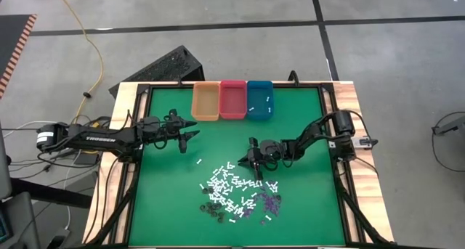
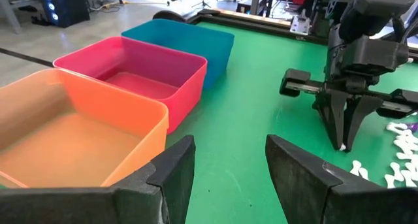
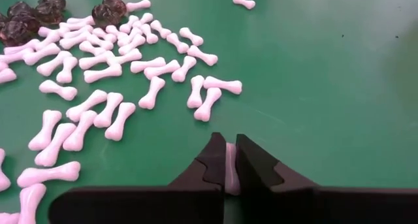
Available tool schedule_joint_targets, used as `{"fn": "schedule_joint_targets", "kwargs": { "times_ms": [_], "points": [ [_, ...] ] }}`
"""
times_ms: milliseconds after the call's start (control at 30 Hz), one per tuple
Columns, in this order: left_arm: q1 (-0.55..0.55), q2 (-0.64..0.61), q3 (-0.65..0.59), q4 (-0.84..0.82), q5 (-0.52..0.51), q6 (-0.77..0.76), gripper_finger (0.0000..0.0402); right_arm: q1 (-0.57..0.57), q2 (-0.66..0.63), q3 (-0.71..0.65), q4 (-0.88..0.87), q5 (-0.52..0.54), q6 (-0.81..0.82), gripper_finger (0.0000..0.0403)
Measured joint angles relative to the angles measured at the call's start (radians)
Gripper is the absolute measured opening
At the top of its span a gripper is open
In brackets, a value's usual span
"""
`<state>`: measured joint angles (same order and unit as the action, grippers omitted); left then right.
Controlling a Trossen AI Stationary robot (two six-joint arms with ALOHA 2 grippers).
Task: Sort Halloween decoration
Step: Put the white bone toy into the blue bin
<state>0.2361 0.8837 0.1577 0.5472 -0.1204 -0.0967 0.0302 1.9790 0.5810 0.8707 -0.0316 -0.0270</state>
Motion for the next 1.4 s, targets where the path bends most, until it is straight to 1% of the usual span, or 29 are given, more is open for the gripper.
{"fn": "schedule_joint_targets", "kwargs": {
  "times_ms": [167, 233, 533, 733, 900, 1067, 1200, 1300, 1400],
  "points": [
    [0.000, 0.000, 0.000, 0.000, 0.000, 0.007, 0.0178, -0.033, -0.097, -0.002, -0.046, -0.008, -0.018, 0.0045],
    [0.000, 0.000, 0.000, 0.000, 0.000, 0.007, 0.0178, -0.050, -0.139, -0.004, -0.080, 0.007, -0.035, 0.0044],
    [0.000, 0.000, 0.000, -0.008, 0.000, 0.014, 0.0178, -0.151, -0.313, -0.002, -0.179, 0.011, -0.088, 0.0044],
    [0.000, 0.000, 0.000, -0.014, 0.000, 0.012, 0.0178, -0.255, -0.421, -0.001, -0.188, 0.012, -0.134, 0.0044],
    [0.000, 0.000, 0.000, -0.014, 0.000, 0.009, 0.0178, -0.373, -0.506, 0.000, -0.206, 0.038, -0.141, 0.0044],
    [0.000, 0.000, 0.000, -0.014, 0.000, 0.008, 0.0178, -0.498, -0.535, 0.001, -0.243, 0.091, -0.137, 0.0044],
    [0.000, 0.000, 0.000, -0.014, 0.000, 0.007, 0.0178, -0.575, -0.533, 0.001, -0.321, 0.091, -0.072, 0.0048],
    [0.000, 0.000, 0.000, -0.014, 0.000, 0.007, 0.0178, -0.605, -0.526, 0.001, -0.364, 0.088, -0.050, 0.0064],
    [0.000, 0.000, 0.000, -0.014, 0.000, 0.007, 0.0178, -0.612, -0.517, 0.001, -0.382, 0.086, -0.049, 0.0091]
  ]
}}
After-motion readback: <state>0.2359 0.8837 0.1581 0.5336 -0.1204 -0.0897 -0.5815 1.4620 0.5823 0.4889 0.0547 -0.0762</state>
